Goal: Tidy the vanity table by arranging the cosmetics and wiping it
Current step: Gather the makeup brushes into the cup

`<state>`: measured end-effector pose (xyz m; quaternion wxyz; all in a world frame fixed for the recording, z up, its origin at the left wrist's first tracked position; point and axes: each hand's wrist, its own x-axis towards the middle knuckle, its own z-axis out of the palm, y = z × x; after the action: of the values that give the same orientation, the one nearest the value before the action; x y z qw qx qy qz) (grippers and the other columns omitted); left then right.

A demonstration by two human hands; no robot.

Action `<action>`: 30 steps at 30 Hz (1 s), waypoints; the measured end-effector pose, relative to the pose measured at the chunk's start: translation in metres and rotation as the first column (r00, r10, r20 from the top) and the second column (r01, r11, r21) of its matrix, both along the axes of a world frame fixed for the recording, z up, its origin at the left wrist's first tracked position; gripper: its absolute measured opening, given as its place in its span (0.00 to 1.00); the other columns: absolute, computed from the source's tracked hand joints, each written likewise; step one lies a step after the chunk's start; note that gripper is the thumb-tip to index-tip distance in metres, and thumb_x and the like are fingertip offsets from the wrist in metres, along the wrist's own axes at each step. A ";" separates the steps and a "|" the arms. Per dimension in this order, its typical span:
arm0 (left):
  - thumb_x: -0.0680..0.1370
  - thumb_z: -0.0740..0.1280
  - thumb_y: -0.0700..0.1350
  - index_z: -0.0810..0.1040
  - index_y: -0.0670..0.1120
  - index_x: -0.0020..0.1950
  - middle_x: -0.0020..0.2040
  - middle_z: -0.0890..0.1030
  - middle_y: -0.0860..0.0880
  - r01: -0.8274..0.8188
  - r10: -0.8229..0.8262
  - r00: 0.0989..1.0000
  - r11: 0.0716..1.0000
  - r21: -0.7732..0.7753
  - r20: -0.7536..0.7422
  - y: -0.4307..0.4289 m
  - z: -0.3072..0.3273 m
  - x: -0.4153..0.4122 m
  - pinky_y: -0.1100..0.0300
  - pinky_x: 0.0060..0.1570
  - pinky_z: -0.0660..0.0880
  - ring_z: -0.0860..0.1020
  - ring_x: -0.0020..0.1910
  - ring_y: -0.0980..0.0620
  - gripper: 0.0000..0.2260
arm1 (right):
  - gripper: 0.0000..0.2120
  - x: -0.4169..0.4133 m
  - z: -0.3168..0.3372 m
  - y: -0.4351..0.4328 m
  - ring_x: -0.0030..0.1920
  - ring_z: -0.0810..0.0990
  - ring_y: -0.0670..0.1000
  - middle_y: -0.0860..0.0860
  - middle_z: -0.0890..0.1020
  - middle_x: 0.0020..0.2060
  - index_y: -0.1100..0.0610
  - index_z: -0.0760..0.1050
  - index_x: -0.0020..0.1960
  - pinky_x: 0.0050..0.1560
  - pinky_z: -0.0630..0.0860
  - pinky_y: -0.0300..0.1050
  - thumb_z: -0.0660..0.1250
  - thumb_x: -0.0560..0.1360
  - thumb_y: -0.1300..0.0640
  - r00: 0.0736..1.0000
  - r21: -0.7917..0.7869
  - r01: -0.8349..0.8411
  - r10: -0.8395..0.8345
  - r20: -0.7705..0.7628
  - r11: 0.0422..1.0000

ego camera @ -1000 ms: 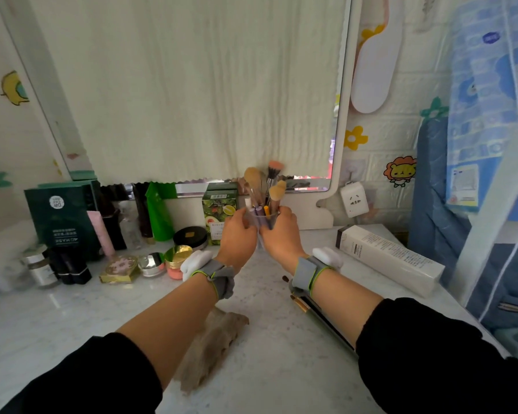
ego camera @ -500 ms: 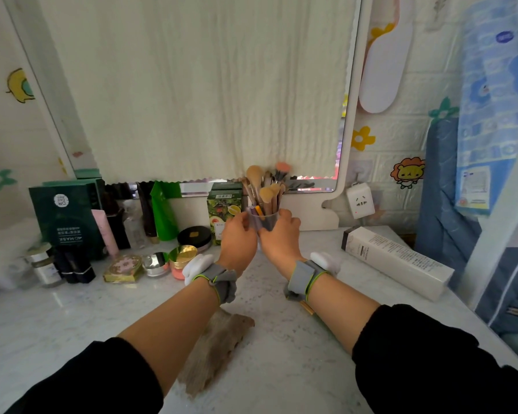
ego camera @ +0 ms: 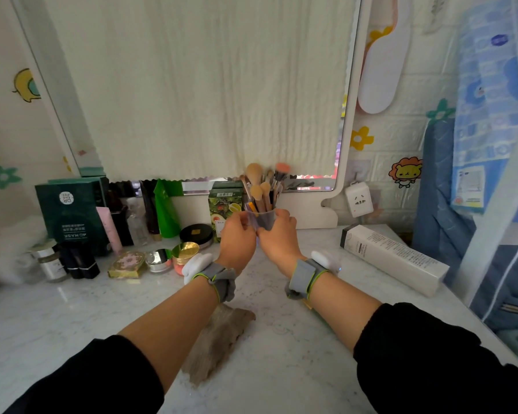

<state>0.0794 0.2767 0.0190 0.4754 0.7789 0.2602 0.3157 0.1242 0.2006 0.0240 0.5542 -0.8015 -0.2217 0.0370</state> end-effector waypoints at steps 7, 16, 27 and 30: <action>0.78 0.58 0.35 0.72 0.42 0.63 0.58 0.76 0.43 0.009 -0.009 0.999 1.000 0.002 -0.048 -0.012 0.013 -0.018 0.49 0.56 0.74 0.75 0.56 0.44 0.15 | 0.25 -0.014 0.015 -0.017 0.63 0.70 0.60 0.59 0.66 0.64 0.62 0.62 0.68 0.64 0.70 0.52 0.66 0.75 0.57 0.999 -0.035 0.034 -0.033 0.008 0.999; 0.80 0.58 0.40 0.73 0.45 0.58 0.49 0.77 0.46 0.069 -0.069 0.997 0.998 0.002 -0.033 -0.039 0.020 -0.049 0.48 0.50 0.79 0.77 0.47 0.46 0.08 | 0.25 -0.036 0.031 -0.054 0.65 0.70 0.59 0.59 0.68 0.65 0.62 0.63 0.70 0.60 0.70 0.48 0.64 0.76 0.59 0.997 -0.060 0.068 -0.065 0.048 0.996; 0.77 0.61 0.36 0.75 0.44 0.52 0.47 0.82 0.44 0.195 -0.200 0.975 0.979 -0.058 -0.096 -0.085 0.010 -0.084 0.51 0.50 0.78 0.80 0.45 0.48 0.07 | 0.19 -0.053 0.028 -0.115 0.64 0.73 0.57 0.58 0.75 0.63 0.63 0.72 0.65 0.59 0.72 0.46 0.64 0.75 0.60 0.996 -0.159 0.089 -0.087 0.020 0.983; 0.77 0.60 0.36 0.77 0.45 0.51 0.46 0.82 0.45 0.206 -0.214 0.967 0.976 -0.064 -0.141 -0.096 0.004 -0.090 0.53 0.46 0.79 0.80 0.44 0.49 0.08 | 0.18 -0.056 0.028 -0.132 0.60 0.77 0.61 0.64 0.78 0.60 0.70 0.75 0.61 0.60 0.75 0.53 0.65 0.74 0.63 0.995 -0.207 0.097 -0.097 0.010 0.974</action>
<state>-0.0104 0.1805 0.0228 0.5046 0.8113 0.2182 0.1988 0.0680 0.0682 0.0515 0.4689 -0.8647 -0.1771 0.0329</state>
